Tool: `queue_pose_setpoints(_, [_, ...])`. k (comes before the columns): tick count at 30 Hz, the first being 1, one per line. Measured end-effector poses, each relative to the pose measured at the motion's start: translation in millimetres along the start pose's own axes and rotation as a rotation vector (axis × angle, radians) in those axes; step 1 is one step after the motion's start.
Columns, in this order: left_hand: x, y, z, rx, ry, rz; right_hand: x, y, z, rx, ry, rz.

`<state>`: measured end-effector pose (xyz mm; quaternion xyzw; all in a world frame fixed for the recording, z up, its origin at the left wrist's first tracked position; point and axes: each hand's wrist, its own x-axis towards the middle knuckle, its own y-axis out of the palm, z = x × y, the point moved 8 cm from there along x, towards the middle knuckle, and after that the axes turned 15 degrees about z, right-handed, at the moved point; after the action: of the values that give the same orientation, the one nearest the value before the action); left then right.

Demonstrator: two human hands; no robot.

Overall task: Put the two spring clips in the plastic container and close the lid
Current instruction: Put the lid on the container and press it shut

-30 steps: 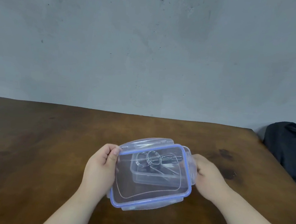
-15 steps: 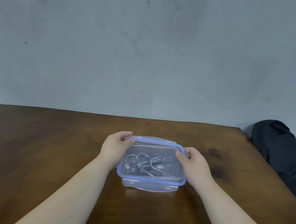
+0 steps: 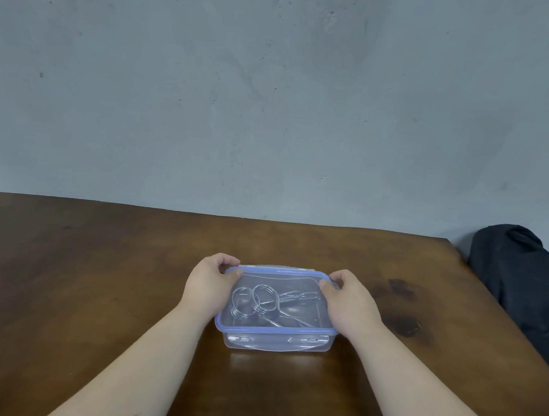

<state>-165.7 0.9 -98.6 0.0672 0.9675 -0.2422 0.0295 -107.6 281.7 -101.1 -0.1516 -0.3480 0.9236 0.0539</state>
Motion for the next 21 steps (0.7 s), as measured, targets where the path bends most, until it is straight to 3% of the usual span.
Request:
queue_pose_setpoints(8, [7,20,10,-0.172,-0.091,0.193,10,12,-4,0.047,-0.034,0.089])
queue_pose_setpoints(16, [10,33,17,-0.435,-0.098,0.320,9,29,-23,0.641,-0.009,0.228])
queue_pose_setpoints(21, [3,42,18,-0.764,-0.065,0.377,4,38,-20,0.949,-0.030,0.265])
